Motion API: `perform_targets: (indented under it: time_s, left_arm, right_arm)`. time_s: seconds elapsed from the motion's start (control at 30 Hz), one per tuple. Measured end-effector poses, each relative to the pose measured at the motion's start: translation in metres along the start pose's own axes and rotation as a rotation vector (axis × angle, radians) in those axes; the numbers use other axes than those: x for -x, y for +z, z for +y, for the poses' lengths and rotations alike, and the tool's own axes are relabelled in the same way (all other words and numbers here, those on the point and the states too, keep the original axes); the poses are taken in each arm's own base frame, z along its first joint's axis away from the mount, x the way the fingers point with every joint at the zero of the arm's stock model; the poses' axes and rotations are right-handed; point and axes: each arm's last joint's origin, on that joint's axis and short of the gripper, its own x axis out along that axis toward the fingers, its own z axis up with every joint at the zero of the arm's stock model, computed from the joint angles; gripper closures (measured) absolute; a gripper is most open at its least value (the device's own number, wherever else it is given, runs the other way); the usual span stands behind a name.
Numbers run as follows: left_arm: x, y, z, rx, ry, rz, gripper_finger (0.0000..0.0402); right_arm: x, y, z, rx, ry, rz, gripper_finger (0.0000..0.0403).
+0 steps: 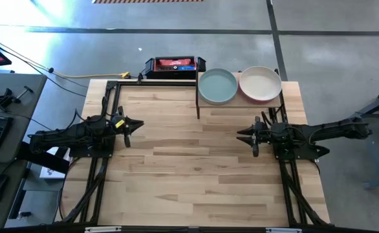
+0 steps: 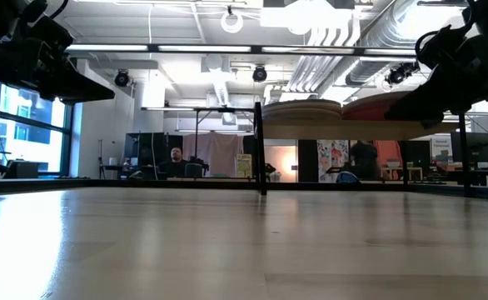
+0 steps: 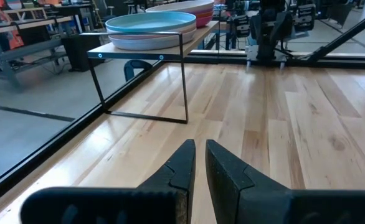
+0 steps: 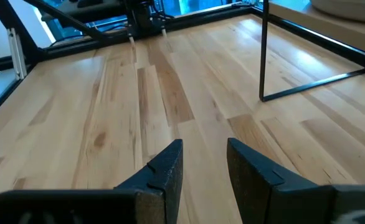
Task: Place and stack plates onto a shelf
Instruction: Return to Home Position
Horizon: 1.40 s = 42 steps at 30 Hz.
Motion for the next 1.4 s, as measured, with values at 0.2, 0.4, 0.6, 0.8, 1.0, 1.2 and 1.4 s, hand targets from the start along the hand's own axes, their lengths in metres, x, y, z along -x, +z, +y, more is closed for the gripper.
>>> perform_targets:
  time_s: [0.2, 0.4, 0.6, 0.8, 1.0, 1.2, 1.4]
  left_arm:
    - [0.0, 0.0, 0.0, 0.001, 0.0, -0.003, 0.0374]
    - [0.0, 0.001, 0.0, 0.001, 0.0, -0.006, 0.0374]
    - [0.0, 0.001, 0.0, 0.001, 0.0, -0.006, 0.0374]
    - [0.0, 0.001, 0.0, 0.001, 0.0, -0.006, 0.0374]
    - [0.0, 0.001, 0.0, 0.001, 0.0, -0.006, 0.0374]
    - [0.0, 0.001, 0.0, 0.001, 0.0, -0.006, 0.0374]
    - [0.0, 0.001, 0.0, 0.001, 0.0, -0.006, 0.0374]
  right_arm:
    - [0.0, 0.0, 0.0, 0.0, 0.0, 0.001, 0.0295]
    - [0.007, 0.003, -0.001, -0.009, 0.011, -0.044, 0.0295]
    - [0.017, 0.009, -0.002, -0.029, 0.033, -0.135, 0.0295]
    - [0.027, 0.015, -0.002, -0.051, 0.058, -0.235, 0.0295]
    - [0.035, 0.019, -0.003, -0.068, 0.076, -0.312, 0.0295]
    - [0.035, 0.018, -0.003, -0.065, 0.074, -0.299, 0.0295]
    - [0.034, 0.017, -0.003, -0.063, 0.072, -0.29, 0.0295]
